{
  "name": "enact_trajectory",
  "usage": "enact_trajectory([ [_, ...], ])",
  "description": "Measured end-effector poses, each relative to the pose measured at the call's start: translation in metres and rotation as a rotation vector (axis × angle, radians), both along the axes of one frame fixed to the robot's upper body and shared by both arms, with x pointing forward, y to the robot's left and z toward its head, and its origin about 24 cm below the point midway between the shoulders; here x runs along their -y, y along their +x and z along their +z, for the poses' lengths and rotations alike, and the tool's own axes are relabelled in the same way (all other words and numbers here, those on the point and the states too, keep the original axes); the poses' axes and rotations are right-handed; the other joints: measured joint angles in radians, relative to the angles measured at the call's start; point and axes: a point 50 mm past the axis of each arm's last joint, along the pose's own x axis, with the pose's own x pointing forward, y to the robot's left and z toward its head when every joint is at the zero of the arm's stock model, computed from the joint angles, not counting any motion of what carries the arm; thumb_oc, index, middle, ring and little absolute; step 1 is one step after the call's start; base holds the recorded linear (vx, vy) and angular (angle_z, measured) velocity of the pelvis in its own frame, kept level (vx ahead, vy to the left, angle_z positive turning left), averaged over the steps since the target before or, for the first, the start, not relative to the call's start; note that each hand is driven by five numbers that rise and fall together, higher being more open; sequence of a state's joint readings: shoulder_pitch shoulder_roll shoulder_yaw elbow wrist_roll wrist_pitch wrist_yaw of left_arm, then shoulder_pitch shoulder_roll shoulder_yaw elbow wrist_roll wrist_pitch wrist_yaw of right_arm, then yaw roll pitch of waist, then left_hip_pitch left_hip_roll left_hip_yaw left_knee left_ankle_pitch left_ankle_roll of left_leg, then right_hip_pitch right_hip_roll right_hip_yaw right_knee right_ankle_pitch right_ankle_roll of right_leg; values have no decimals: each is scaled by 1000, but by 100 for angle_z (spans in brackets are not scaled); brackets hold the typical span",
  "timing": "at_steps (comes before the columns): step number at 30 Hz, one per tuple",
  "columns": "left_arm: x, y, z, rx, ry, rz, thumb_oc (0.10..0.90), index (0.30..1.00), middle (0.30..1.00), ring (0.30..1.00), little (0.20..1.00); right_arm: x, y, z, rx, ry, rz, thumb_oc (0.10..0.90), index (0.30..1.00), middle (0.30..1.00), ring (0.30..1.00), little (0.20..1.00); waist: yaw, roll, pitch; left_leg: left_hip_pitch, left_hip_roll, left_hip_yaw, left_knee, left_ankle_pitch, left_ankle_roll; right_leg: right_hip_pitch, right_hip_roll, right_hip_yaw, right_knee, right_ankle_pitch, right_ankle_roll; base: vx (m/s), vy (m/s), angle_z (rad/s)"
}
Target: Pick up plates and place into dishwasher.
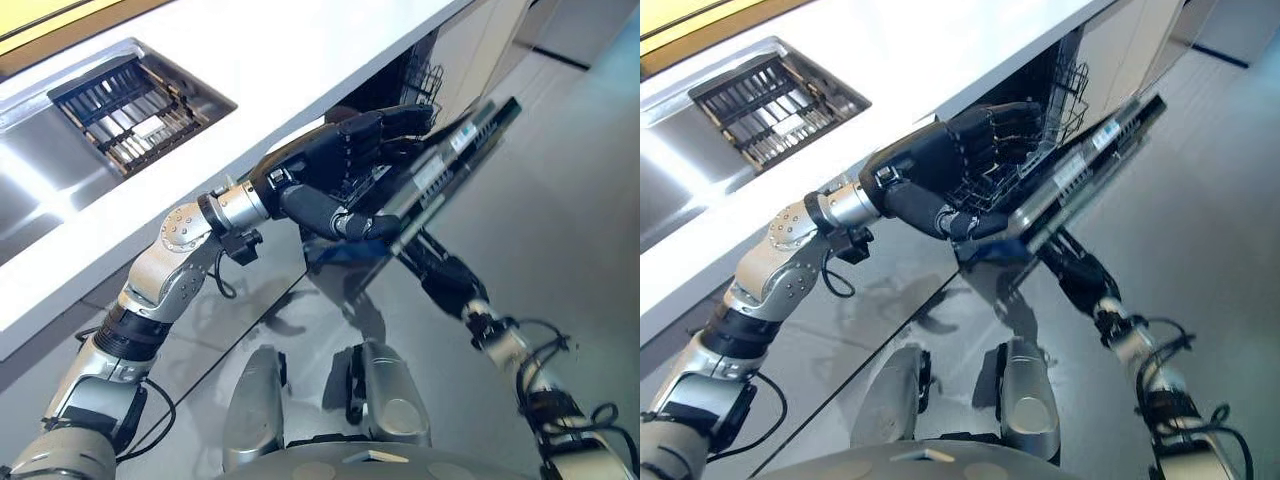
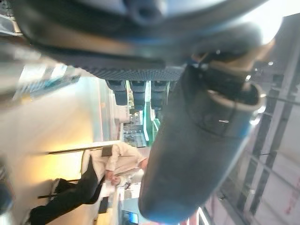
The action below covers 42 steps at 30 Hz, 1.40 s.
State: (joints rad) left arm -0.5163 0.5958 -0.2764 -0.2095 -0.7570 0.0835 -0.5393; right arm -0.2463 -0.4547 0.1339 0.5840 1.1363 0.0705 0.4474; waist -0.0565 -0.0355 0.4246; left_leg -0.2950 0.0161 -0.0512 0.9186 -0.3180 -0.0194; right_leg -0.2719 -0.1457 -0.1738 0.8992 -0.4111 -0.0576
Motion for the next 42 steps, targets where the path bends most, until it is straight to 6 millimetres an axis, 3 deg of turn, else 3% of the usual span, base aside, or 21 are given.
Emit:
enact_trajectory([
  [2, 4, 0, 4, 15, -10, -17, 800, 900, 900, 900, 900, -11, 11, 10, 38, 10, 29, 800, 900, 900, 900, 900, 2, 6, -1, 37, -3, 32, -10, -28, 5, 1, 0, -27, 1, 5, -10, 20, -8, 22],
  [3, 7, 1, 8, 26, -17, -26, 800, 900, 900, 900, 900, -15, 17, 17, 68, 18, 36, 800, 900, 900, 900, 900, 4, 7, 2, 43, -4, 41, -38, -48, -17, -4, 0, -37, 6, 5, -11, 18, 3, 31],
  [9, 8, 5, 5, 16, -34, -22, 800, 900, 900, 900, 900, -43, 47, 55, 206, 32, 137, 800, 900, 900, 900, 900, 60, 13, 1, 54, -20, 45, -67, -34, -10, 3, -2, -18, 1, 13, -14, 18, 12, 13],
  [13, 8, 4, 6, 30, -34, -41, 800, 900, 900, 900, 900, -52, 57, 66, 238, 30, 166, 800, 900, 900, 900, 900, 65, 13, 1, 62, -21, 46, -70, -32, -7, 22, 2, -7, -3, 7, -9, 15, 21, 22],
  [18, 9, 3, 9, 49, -36, -52, 800, 900, 900, 900, 900, -52, 61, 59, 191, 16, 159, 800, 900, 900, 900, 900, 88, 13, 1, 76, -22, 47, -71, -32, -5, 37, 1, -6, -4, 5, -7, 5, 11, 1],
  [25, 13, 3, 10, 49, -25, -69, 800, 900, 900, 900, 900, -51, 60, 55, 169, -28, 152, 800, 900, 900, 900, 900, 82, 13, 1, 74, -32, 42, -72, -28, -1, 35, -6, -6, 0, 4, -5, -25, 44, 3],
  [30, 11, 6, 1, -14, -32, -59, 800, 900, 900, 900, 900, -45, 53, 39, 114, -118, 133, 800, 900, 900, 900, 900, 82, 14, -1, 75, -33, 44, -79, -25, -1, 34, -7, -5, -7, 6, -2, -30, 32, 0],
  [33, 2, 10, -25, -130, -46, -14, 800, 900, 900, 900, 900, -35, 39, 20, 72, -144, 70, 800, 900, 900, 900, 900, 81, 21, -12, 77, -33, 47, -91, -23, 0, 34, -5, -3, -19, 8, 1, -48, 51, -5],
  [37, -10, 1, -93, -414, -73, 52, 800, 900, 900, 900, 900, -16, 7, -13, -15, -139, -46, 800, 900, 900, 900, 900, 81, 29, -27, 93, -32, 51, -128, -21, 0, 45, 2, 2, -54, 16, 6, -38, 27, -5],
  [42, -27, -21, -167, -716, -54, 145, 800, 900, 900, 900, 900, -12, -22, -41, -110, -129, -80, 800, 900, 900, 900, 900, 79, 33, -29, 136, -18, 54, -187, -12, -1, 87, 24, 2, -125, 37, 6, -11, 16, -7],
])
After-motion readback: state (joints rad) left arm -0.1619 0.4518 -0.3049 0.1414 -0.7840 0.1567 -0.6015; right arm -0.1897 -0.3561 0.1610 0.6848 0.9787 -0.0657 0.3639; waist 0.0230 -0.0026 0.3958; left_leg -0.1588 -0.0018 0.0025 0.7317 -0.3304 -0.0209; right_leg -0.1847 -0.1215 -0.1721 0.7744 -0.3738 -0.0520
